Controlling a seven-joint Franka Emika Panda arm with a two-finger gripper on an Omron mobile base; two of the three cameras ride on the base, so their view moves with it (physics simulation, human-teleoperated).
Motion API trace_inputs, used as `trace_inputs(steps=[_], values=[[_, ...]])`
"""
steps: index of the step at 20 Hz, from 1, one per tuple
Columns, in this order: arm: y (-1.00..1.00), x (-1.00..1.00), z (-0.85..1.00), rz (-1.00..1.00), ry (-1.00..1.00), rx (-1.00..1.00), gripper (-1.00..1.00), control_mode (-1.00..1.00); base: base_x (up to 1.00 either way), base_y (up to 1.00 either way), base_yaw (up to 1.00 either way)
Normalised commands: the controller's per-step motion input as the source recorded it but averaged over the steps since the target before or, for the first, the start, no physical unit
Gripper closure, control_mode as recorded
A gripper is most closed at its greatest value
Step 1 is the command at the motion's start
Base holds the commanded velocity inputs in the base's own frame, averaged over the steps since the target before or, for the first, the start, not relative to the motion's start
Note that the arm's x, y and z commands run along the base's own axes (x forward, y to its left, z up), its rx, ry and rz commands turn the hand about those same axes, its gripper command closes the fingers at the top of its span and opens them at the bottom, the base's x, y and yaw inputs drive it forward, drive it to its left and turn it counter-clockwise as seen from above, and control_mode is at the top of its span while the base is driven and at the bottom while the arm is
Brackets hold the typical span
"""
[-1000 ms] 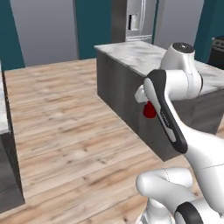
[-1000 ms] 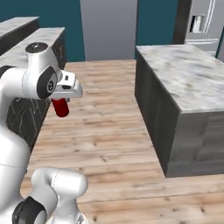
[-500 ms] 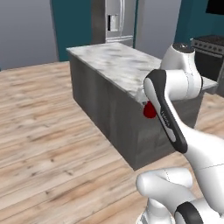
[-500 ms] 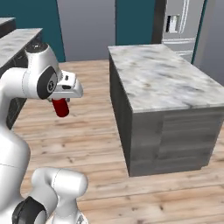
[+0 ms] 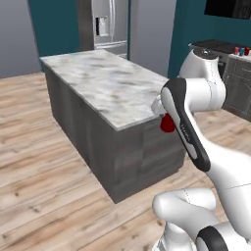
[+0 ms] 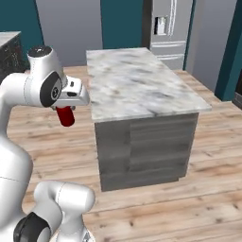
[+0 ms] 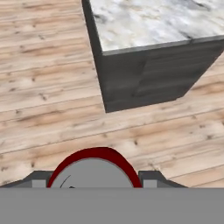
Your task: Four empty soda cans are scattered around the kitchen. Gather all the cans and cluster them next to the stove for recycling.
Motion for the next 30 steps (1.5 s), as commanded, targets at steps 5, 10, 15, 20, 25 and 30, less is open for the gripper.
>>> trace_inputs(steps=[5, 10, 15, 20, 25, 30], values=[[0.0, 0.0, 0.0, 0.0, 0.0, 0.0, 1.0, 1.0, 0.0, -0.86, -0.23], [0.0, 0.0, 0.0, 0.0, 0.0, 0.0, 1.0, 1.0, 0.0, -0.74, -0.29], [0.0, 0.0, 0.0, 0.0, 0.0, 0.0, 1.0, 1.0, 0.0, -0.59, -0.35], [0.0, 0.0, 0.0, 0.0, 0.0, 0.0, 1.0, 1.0, 0.0, -0.45, -0.39], [0.0, 0.0, 0.0, 0.0, 0.0, 0.0, 1.0, 1.0, 0.07, -0.28, -0.36], [0.0, 0.0, 0.0, 0.0, 0.0, 0.0, 1.0, 1.0, 0.22, -0.07, -0.33]])
